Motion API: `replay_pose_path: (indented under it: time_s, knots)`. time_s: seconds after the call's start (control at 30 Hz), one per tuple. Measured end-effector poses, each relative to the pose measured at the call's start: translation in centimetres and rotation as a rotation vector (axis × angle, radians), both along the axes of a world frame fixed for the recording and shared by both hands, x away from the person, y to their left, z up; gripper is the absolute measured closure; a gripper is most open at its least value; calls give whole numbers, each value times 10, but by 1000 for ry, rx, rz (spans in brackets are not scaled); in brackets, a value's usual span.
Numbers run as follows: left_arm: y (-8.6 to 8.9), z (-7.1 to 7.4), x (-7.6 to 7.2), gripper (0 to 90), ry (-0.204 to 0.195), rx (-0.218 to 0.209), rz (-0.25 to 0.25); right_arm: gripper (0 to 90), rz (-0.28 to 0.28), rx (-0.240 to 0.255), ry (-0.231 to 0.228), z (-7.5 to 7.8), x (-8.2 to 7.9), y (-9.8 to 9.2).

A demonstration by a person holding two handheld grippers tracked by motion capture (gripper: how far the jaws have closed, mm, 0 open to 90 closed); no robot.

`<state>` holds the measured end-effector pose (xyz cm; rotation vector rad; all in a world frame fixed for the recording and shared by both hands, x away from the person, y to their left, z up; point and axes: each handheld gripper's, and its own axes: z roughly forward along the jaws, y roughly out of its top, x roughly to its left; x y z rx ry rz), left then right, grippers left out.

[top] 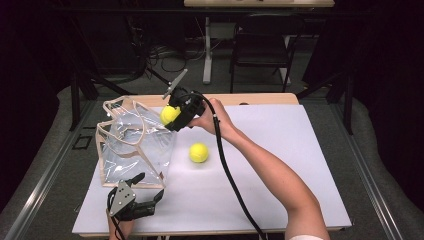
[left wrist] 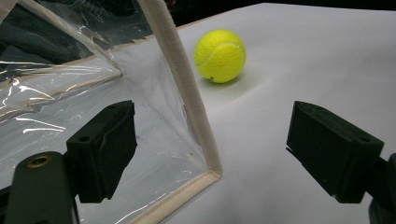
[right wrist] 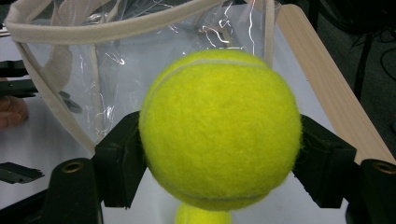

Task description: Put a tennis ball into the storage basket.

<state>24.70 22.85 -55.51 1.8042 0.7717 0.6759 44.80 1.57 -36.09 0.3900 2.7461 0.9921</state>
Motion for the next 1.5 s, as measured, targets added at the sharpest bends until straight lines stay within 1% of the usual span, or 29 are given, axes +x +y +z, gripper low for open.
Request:
replay_pose_path:
  time_s: [0.27, 0.33, 0.47, 0.53, 0.67, 0.83, 0.9, 1.13, 1.2, 1.27, 1.4, 1.5]
  knots:
    - [0, 0, 1, 160, 4, -6, 5, 259, -4, -3, -4, 3, 1, 0]
    - [0, 0, 1, 160, 7, -4, 1, 259, -5, 5, -4, 4, 0, 0]
    - [0, 0, 0, 160, 1, -1, -3, 259, -6, 3, -10, 6, -1, 0]
    - [-1, 0, 1, 160, 10, -8, -4, 259, -4, -1, -16, 7, -1, 1]
    - [-1, 0, 1, 160, 10, -10, -8, 259, -6, -3, -19, 7, 0, 2]
    - [-1, 0, 1, 160, 10, -6, -12, 259, -10, 6, -23, 7, 1, 2]
    - [-1, 0, 2, 160, 10, -11, -5, 259, -11, 11, -23, 8, 2, 3]
    - [-1, 0, 1, 160, 11, -5, -15, 259, -6, 19, -31, 9, 2, 8]
    - [-1, 0, 2, 160, 12, 2, -3, 259, -4, 26, -38, 8, 1, 10]
    - [0, -1, 2, 160, 17, -9, 7, 259, 0, 32, -44, 8, -1, 13]
    - [1, 0, 3, 160, 18, -15, 0, 259, 7, 40, -53, 9, -2, 17]
    - [0, 0, 2, 160, 19, -4, -10, 259, 8, 49, -56, 10, -2, 18]
